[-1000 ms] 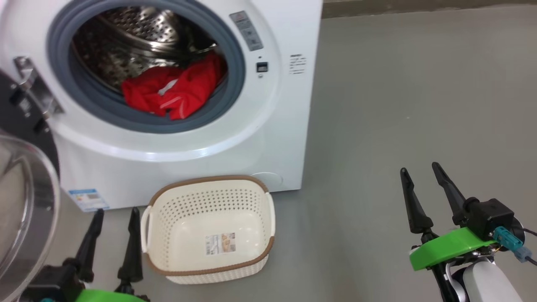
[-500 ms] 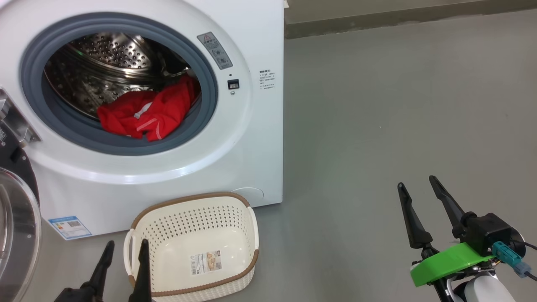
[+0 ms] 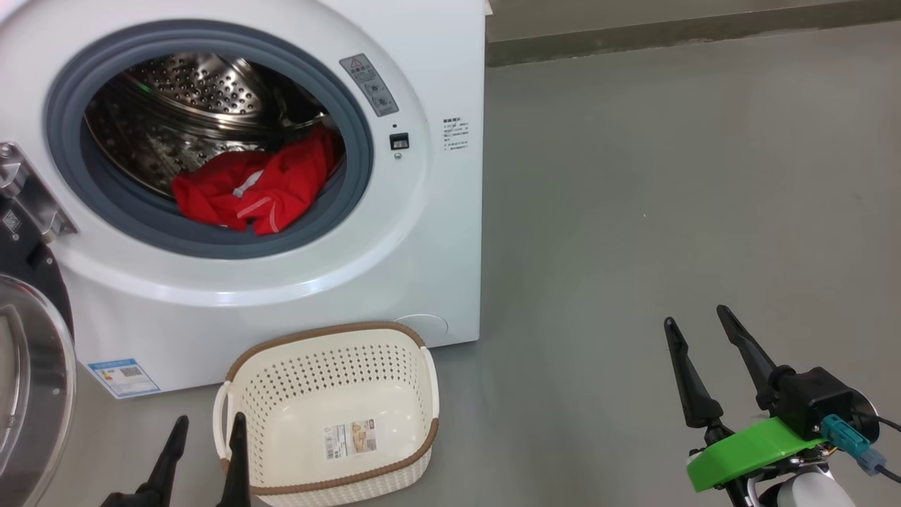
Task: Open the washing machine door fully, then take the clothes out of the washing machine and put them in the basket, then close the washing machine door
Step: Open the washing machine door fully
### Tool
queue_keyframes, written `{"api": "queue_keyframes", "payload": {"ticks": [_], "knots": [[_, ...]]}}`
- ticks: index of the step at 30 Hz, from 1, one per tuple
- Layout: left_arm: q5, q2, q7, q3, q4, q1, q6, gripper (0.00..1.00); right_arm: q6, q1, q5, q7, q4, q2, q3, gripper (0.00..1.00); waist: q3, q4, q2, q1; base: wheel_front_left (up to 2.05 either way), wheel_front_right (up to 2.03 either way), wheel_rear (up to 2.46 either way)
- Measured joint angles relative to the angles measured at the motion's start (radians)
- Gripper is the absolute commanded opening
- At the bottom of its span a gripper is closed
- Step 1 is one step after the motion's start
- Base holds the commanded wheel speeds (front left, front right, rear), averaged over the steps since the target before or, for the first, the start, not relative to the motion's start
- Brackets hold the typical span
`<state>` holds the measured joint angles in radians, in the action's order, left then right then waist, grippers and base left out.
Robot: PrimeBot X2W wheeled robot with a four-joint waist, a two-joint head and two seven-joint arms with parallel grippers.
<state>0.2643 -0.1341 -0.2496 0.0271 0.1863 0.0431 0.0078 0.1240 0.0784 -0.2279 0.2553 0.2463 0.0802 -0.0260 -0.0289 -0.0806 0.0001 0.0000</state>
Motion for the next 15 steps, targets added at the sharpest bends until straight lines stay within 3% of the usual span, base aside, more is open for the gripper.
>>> {"api": "queue_keyframes", "payload": {"ticks": [10, 15], "knots": [[0.001, 0.039, 0.0, -0.056, 0.002, -0.001, -0.011, 1.0, 0.0, 0.0, -0.001, 0.0, 0.01, 0.0, -0.008, 1.0, 0.002, 0.005, 0.0, 0.0, 0.0, 0.0, 0.0], [0.0, 0.052, 0.0, -0.076, 0.0, -0.002, -0.045, 1.0, 0.0, 0.0, -0.001, 0.0, 0.013, 0.0, -0.007, 1.0, 0.004, 0.006, 0.0, 0.0, 0.0, 0.0, 0.0]]}}
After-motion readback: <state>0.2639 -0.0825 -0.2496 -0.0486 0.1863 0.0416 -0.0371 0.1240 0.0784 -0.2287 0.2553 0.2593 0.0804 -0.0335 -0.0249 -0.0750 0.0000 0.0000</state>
